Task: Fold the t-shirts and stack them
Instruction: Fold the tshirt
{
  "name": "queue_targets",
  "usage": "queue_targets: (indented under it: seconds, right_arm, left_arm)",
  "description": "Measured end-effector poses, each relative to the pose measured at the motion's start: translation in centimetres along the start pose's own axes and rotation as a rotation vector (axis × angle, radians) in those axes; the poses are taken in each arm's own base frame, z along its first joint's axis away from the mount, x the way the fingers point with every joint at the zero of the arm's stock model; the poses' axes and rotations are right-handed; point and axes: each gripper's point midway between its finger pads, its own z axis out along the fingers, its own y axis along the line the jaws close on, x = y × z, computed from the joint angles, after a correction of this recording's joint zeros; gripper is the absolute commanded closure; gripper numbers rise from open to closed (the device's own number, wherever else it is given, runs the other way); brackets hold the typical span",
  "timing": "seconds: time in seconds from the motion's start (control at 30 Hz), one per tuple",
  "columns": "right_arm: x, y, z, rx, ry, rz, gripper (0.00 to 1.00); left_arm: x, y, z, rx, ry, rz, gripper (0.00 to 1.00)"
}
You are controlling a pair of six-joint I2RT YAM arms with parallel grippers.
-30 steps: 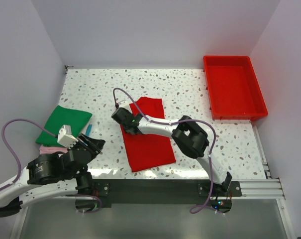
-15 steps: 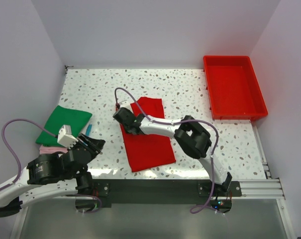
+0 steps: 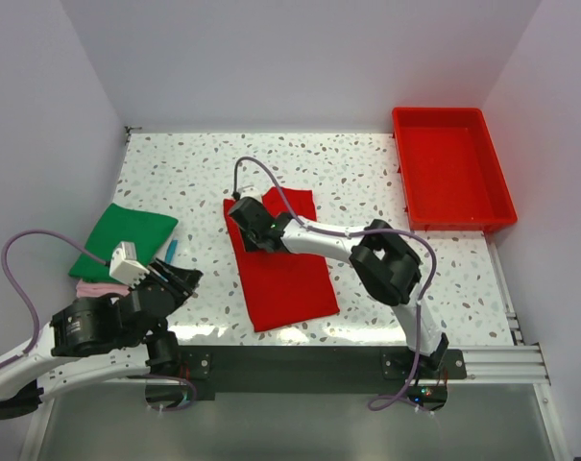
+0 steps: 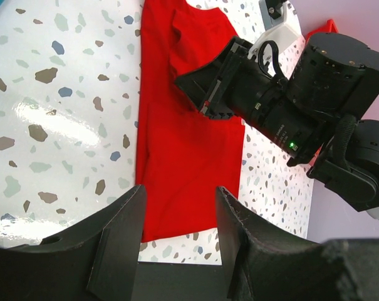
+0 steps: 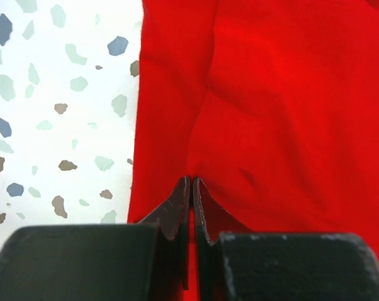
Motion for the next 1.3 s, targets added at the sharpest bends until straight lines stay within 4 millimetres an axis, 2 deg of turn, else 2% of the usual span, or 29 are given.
queue_targets:
  seconds: [0.2, 0.5, 0.57, 0.63, 0.73, 0.83, 0.87, 0.93, 0.97, 1.03, 1.1, 1.17, 1.23, 1.3]
  right_arm:
    - [1.1, -0.2, 0.3, -0.023, 0.035, 0.018, 1.00]
    - [2.4, -0.4, -0.7, -0.053, 0.059, 0.020, 1.00]
    - [2.7, -0.6, -0.7, -0.054, 0.064, 0.020, 0.97]
    - [3.0, -0.6, -0.6, -0.052, 0.069, 0.019, 0.90]
    - [3.0, -0.5, -0.7, -0.059, 0.070, 0.023, 0.73]
    - [3.1, -0.3, -0.7, -0.070, 0.077, 0.021, 0.59]
    - [3.0, -0.3, -0.8, -0.074, 0.077, 0.021, 0.49]
    - [2.7, -0.4, -1.2, -0.082, 0.079, 0.024, 0.42]
    - [2.3, -0.5, -1.6, -0.088, 0.078, 0.028, 0.37]
    - [0.9, -1.1, -3.0, -0.092, 0.058, 0.044, 0.36]
    - [-1.5, -2.3, -5.4, -0.089, 0.010, 0.072, 0.36]
    - [-2.8, -3.9, -8.1, -0.082, -0.039, 0.101, 0.36]
    - [-3.0, -6.1, -11.3, -0.070, -0.075, 0.139, 0.36]
    - [-1.8, -8.3, -13.9, -0.057, -0.092, 0.178, 0.36]
  left_arm:
    - [0.0, 0.1, 0.0, -0.002, 0.000, 0.002, 0.47]
    - [0.0, 0.1, 0.0, -0.002, 0.000, 0.002, 0.47]
    - [0.0, 0.1, 0.0, -0.002, 0.000, 0.002, 0.47]
    - [0.0, 0.2, 0.0, -0.002, 0.000, 0.003, 0.46]
    - [0.4, 0.4, 0.4, -0.010, 0.000, 0.012, 0.45]
    - [1.3, 0.8, 1.2, -0.038, 0.000, 0.045, 0.43]
    - [1.8, 0.8, 1.5, -0.048, 0.002, 0.060, 0.42]
    - [2.6, 0.8, 2.2, -0.067, 0.007, 0.095, 0.40]
    - [3.2, 0.7, 2.6, -0.076, 0.013, 0.114, 0.39]
    - [4.4, 0.5, 3.3, -0.087, 0.032, 0.148, 0.38]
    - [5.8, 0.6, 4.0, -0.101, 0.065, 0.181, 0.38]
    - [7.4, 0.8, 4.5, -0.121, 0.107, 0.211, 0.38]
    - [9.0, 1.1, 5.0, -0.139, 0.154, 0.237, 0.38]
    - [10.6, 1.8, 5.4, -0.155, 0.204, 0.258, 0.39]
